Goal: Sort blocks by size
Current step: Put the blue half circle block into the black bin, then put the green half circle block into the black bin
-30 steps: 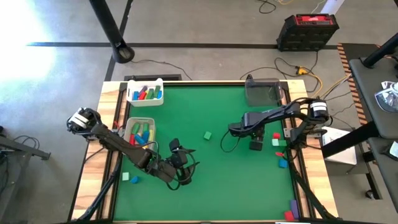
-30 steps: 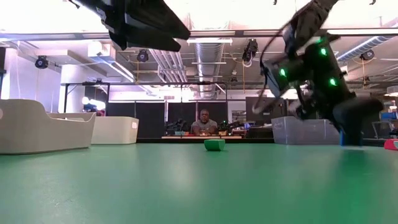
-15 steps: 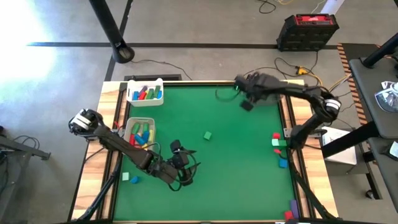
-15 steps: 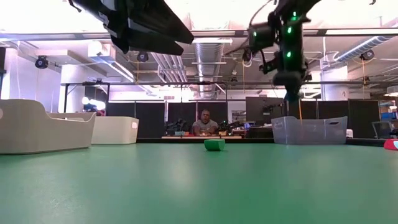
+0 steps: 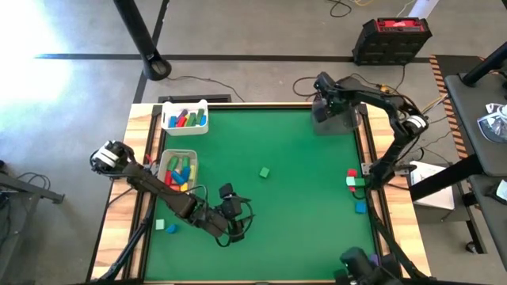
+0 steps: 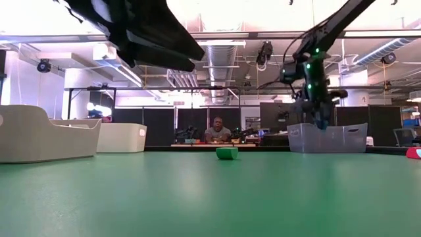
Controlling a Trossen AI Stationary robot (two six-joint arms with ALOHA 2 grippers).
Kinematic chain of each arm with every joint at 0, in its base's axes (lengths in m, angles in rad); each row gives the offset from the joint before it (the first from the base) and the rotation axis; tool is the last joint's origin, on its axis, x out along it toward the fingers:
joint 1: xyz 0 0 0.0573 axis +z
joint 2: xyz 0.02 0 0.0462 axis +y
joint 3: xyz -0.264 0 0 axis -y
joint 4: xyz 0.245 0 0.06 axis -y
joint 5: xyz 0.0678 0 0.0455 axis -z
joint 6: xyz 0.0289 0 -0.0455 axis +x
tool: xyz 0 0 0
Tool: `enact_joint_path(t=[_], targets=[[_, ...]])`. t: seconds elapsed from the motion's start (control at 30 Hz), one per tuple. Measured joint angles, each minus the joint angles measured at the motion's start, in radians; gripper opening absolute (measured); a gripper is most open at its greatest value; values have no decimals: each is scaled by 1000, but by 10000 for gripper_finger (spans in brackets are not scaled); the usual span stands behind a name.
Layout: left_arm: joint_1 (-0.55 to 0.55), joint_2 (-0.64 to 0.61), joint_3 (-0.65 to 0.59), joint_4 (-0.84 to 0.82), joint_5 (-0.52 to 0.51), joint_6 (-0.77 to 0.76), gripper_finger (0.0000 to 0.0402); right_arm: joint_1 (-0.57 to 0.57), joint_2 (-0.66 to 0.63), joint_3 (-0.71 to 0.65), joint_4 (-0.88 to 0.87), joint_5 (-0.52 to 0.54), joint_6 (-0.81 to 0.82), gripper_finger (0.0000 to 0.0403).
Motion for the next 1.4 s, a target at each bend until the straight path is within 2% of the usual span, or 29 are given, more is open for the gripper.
enact_joint_path(t=[0.1, 0.27, 0.4, 0.5, 0.7, 0.8, 1.0, 1.17, 1.27, 1.4], targets=[[-20, 0, 0, 12, 39, -7, 233, -19, 46, 0, 22, -41, 11, 81], [-76, 27, 0, 71, 28, -15, 233, -39, 129, -1, 51, -119, 25, 81], [-101, 48, 0, 132, 15, 47, 233, -43, 173, 4, 73, -172, 14, 83], [-102, 49, 1, 136, 4, 22, 233, -42, 173, 8, 67, -176, 27, 101], [-124, 64, 6, 155, -16, -123, 233, -39, 74, 42, 32, -87, 49, 177], [-140, 93, 6, 181, -40, -110, 233, -39, 12, 66, -4, -52, 41, 212], [-148, 109, 25, 181, -42, -87, 233, 16, -146, 81, -26, -61, 43, 258], [-150, 109, 32, 182, -44, -71, 233, 191, -278, 38, -56, -85, 111, 269], [-151, 109, 32, 180, -45, -70, 233, 383, -349, -26, -26, -87, 165, 272], [-153, 109, 29, 177, -48, -59, 233, 673, -399, -137, 131, -85, 259, 279]])
